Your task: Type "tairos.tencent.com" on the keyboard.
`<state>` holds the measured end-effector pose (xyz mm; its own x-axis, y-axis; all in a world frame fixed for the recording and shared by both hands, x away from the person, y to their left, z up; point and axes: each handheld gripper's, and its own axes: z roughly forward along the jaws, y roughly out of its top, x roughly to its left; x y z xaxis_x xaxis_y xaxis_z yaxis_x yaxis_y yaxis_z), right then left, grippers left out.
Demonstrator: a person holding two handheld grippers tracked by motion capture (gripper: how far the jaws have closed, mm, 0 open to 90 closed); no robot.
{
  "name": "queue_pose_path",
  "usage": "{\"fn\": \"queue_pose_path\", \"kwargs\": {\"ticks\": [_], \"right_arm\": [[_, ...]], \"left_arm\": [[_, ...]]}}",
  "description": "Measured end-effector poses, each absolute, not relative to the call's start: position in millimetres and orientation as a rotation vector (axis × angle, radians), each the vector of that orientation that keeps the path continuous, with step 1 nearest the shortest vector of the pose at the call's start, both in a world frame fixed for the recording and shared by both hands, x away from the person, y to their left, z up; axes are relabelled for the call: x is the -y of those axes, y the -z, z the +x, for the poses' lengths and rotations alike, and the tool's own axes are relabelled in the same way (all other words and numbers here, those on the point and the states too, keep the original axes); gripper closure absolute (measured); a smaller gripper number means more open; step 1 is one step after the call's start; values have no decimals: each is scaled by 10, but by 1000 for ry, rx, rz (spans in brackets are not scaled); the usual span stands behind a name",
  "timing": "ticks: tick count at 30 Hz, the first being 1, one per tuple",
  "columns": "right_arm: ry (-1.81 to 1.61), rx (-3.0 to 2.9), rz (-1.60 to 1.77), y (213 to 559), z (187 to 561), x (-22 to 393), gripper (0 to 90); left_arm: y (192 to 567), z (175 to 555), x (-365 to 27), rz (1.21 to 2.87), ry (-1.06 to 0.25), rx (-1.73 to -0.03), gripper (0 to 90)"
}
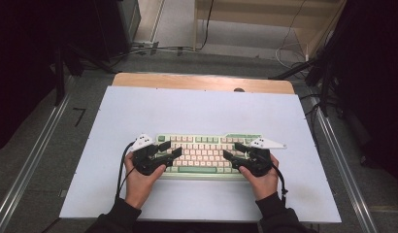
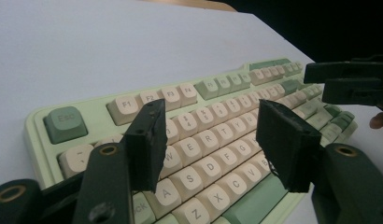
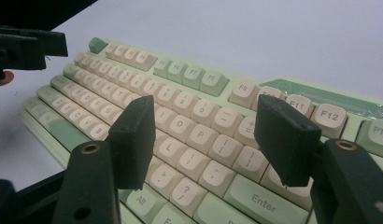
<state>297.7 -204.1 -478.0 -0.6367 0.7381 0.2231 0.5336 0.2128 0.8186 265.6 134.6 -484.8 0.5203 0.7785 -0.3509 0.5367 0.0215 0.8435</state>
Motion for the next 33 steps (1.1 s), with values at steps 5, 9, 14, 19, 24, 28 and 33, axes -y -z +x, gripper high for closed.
{"fn": "queue_pose_path", "kwargs": {"ticks": [5, 9, 14, 19, 24, 28, 33], "right_arm": [[-1389, -2273, 1212, 4782, 2976, 2036, 372], [-1386, -2281, 1206, 4786, 2978, 2031, 374], [-1389, -2284, 1203, 4789, 2980, 2028, 377], [-1391, -2286, 1201, 4792, 2981, 2023, 381], [-1390, -2290, 1203, 4793, 2982, 2020, 382], [-1388, -2293, 1200, 4796, 2985, 2018, 382], [-1390, -2295, 1202, 4795, 2981, 2013, 382]], "left_arm": [[4858, 2647, -1320, 1686, -232, -1117, 680], [4876, 2643, -1276, 1724, -183, -1085, 839], [4899, 2632, -1219, 1777, -185, -1066, 900], [4910, 2634, -1198, 1800, -192, -1063, 900], [4933, 2640, -1176, 1826, -186, -1057, 900], [4964, 2642, -1129, 1858, -179, -1053, 900], [5001, 2656, -1099, 1886, -181, -1054, 900]]}}
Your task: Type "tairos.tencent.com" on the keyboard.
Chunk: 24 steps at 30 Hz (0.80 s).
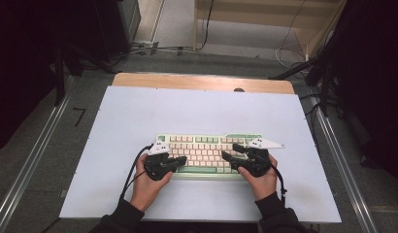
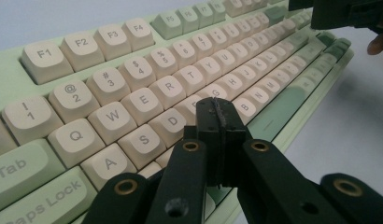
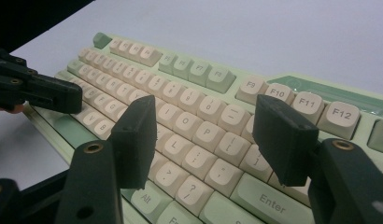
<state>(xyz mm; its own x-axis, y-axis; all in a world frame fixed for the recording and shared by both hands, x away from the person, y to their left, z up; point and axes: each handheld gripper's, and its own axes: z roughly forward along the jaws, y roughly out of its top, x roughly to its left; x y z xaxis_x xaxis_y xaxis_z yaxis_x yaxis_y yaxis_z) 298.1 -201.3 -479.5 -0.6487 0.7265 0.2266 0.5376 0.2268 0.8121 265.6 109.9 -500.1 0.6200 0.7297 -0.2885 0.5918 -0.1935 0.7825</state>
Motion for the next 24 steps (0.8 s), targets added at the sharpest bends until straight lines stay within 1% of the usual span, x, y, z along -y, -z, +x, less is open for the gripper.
{"fn": "queue_pose_path", "kwargs": {"ticks": [11, 13, 14, 17, 20, 22, 23, 24], "right_arm": [[-1383, -2299, 1202, 4801, 2984, 2010, 387], [-1383, -2299, 1202, 4799, 2982, 2009, 388], [-1385, -2298, 1201, 4797, 2982, 2010, 390], [-1387, -2299, 1199, 4796, 2985, 2014, 398], [-1385, -2299, 1198, 4800, 2991, 2009, 409], [-1385, -2300, 1195, 4800, 2994, 2006, 424], [-1386, -2300, 1192, 4798, 2995, 2004, 440], [-1387, -2302, 1189, 4795, 2996, 2002, 466]], "left_arm": [[5006, 2652, -1065, 1912, -191, -1045, 900], [4973, 2645, -1089, 1885, -191, -1042, 900], [4954, 2644, -1110, 1862, -187, -1037, 885], [4890, 2641, -1187, 1771, -209, -1040, 759], [4851, 2646, -1266, 1691, -252, -1060, 570], [4840, 2652, -1310, 1655, -283, -1079, 477], [4839, 2657, -1330, 1640, -289, -1088, 446], [4837, 2661, -1349, 1632, -291, -1097, 435]]}}
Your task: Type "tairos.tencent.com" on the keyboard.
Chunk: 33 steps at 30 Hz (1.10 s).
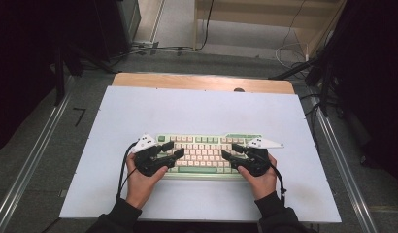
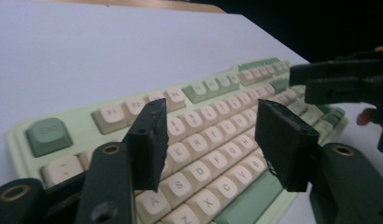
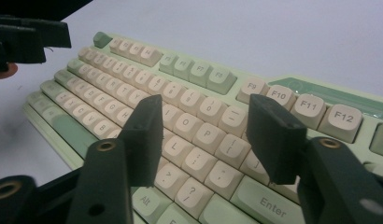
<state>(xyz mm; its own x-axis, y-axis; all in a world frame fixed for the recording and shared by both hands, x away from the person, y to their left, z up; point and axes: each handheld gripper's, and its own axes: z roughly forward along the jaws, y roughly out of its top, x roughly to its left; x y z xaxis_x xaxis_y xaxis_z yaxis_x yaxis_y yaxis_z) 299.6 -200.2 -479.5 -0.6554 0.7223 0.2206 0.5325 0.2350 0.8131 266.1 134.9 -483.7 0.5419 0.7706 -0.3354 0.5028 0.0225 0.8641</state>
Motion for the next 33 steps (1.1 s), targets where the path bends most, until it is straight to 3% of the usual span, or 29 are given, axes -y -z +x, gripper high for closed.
{"fn": "queue_pose_path", "kwargs": {"ticks": [3, 11, 33], "right_arm": [[-1388, -2304, 1168, 4785, 2999, 1989, 554], [-1367, -2343, 1093, 4755, 3027, 1908, 875], [-1221, -2438, 1054, 4899, 3184, 1649, 879]], "left_arm": [[4841, 2675, -1385, 1614, -303, -1117, 396], [4849, 2688, -1403, 1609, -315, -1131, 392], [4848, 2693, -1425, 1600, -318, -1139, 401]]}}
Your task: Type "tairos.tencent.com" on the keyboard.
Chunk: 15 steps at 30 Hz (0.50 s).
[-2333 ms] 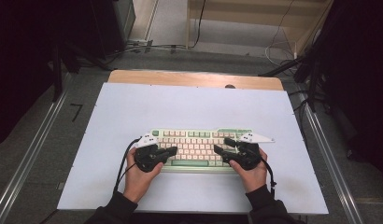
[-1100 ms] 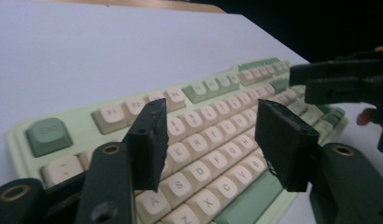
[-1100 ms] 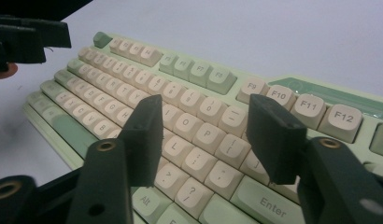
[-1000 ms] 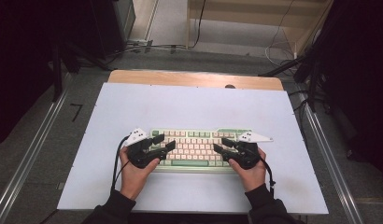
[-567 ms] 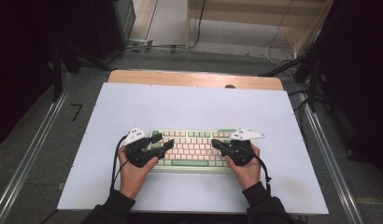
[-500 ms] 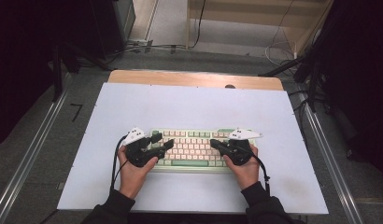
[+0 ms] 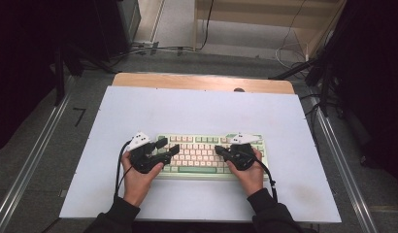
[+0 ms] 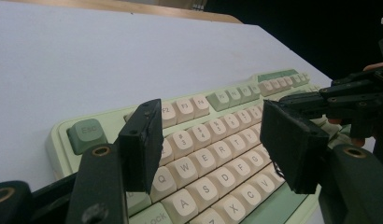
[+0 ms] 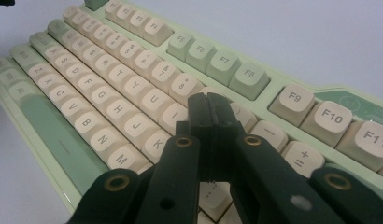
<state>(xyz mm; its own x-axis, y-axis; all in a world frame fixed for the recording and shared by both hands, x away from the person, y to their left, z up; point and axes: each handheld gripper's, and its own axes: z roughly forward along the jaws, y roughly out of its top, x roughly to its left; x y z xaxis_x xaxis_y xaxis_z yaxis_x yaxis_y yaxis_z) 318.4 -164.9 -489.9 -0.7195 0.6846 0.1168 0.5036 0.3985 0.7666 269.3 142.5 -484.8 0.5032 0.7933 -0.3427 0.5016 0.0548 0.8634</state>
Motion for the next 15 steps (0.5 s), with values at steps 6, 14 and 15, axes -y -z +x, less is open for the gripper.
{"fn": "queue_pose_path", "kwargs": {"ticks": [6, 14, 15], "right_arm": [[-1213, -2442, 1048, 4907, 3188, 1637, 879], [-1251, -2435, 1049, 4858, 3161, 1651, 794], [-1285, -2429, 1051, 4833, 3152, 1669, 741]], "left_arm": [[4851, 2695, -1424, 1605, -316, -1140, 403], [4850, 2695, -1428, 1603, -316, -1141, 402], [4851, 2696, -1429, 1602, -315, -1142, 402]]}}
